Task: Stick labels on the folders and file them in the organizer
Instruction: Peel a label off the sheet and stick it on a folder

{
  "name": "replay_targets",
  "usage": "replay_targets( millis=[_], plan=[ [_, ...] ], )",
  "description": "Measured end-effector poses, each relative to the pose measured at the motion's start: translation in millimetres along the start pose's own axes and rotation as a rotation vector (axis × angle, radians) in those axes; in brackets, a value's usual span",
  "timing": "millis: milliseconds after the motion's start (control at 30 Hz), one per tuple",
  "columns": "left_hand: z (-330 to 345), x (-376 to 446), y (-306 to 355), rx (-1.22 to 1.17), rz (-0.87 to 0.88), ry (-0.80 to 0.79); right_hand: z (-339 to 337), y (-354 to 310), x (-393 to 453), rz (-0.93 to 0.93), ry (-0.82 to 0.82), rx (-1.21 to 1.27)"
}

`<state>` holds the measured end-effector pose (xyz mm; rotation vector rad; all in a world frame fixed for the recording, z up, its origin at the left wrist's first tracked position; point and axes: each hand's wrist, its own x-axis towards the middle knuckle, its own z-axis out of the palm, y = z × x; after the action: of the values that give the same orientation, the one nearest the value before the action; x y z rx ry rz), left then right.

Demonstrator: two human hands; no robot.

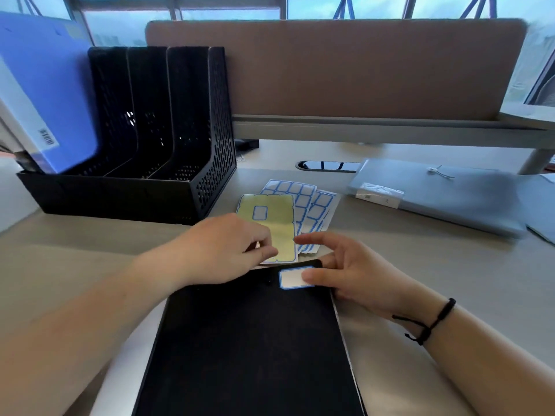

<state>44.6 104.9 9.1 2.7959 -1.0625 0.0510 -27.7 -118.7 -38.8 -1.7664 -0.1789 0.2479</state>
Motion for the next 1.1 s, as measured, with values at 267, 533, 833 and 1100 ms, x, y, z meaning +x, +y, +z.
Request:
replay_targets(
  millis=[267,533,833,1100],
  plan=[
    [-12,-43,-29,-0.184,-0.257,0.088,2,-2,3,0.007,0.132,0.066],
    [14,-114,-34,-0.295,-0.481,0.148,11,-26,-12,-0.031,0.067,0.282],
    [9,-149,-7,-1.316,-0.685,0.341,38,-46,-17,-0.039,0.647,0.337],
    [-15,-149,-1,-1.575,-0.593,0.438,55,-66,-32,-0.250,0.855,0.209]
  ],
)
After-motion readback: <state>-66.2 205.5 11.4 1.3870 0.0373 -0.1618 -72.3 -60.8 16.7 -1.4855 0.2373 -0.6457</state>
